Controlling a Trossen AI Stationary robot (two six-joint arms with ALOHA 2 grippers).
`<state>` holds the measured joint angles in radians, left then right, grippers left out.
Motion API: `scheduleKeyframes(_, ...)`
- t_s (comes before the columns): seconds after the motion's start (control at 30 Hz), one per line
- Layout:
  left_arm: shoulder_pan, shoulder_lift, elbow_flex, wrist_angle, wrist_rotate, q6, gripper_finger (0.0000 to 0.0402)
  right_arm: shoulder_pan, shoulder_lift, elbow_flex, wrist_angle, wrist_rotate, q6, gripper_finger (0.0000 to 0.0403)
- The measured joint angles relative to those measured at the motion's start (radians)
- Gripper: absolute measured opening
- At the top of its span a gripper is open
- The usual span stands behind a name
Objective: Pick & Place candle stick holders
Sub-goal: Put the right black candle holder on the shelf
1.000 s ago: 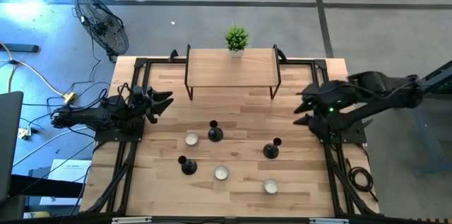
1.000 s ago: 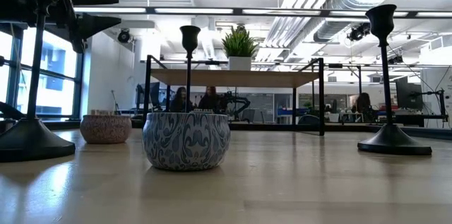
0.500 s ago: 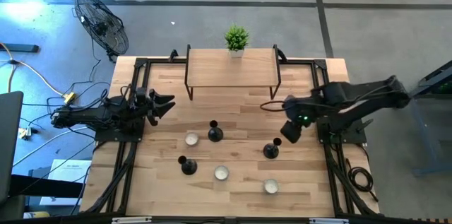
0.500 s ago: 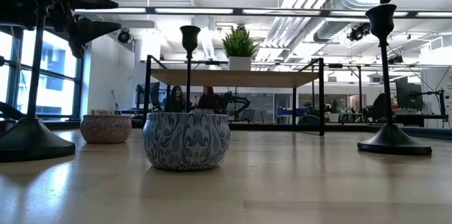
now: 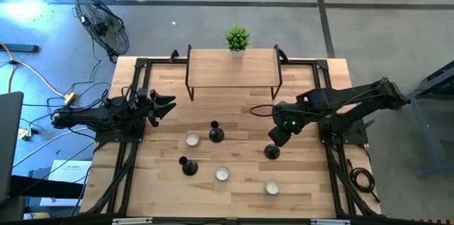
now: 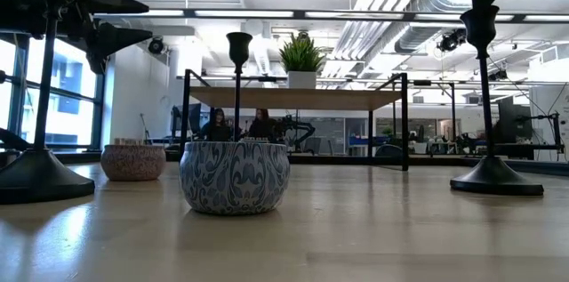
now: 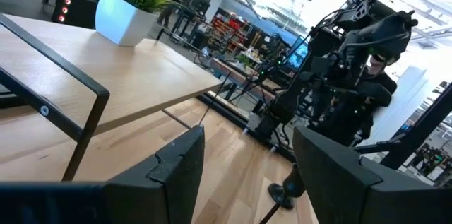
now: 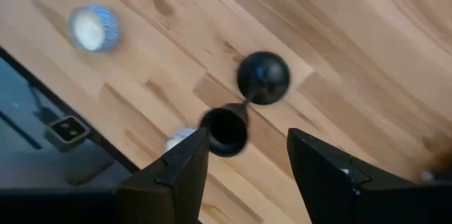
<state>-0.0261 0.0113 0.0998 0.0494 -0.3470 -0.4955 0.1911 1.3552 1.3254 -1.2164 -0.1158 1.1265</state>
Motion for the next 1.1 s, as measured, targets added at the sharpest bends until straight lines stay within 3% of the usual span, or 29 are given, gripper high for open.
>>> scheduleKeyframes(0.37, 0.0, 0.0, 0.0, 0.0, 0.057, 0.018, 0.0213, -0.001, 0.0, 0.0, 0.103, 0.0, -0.057, 0.0158)
scheduleKeyframes(1.1, 0.0, 0.0, 0.0, 0.0, 0.115, 0.016, 0.0213, -0.001, 0.0, 0.0, 0.211, -0.001, -0.062, 0.0159)
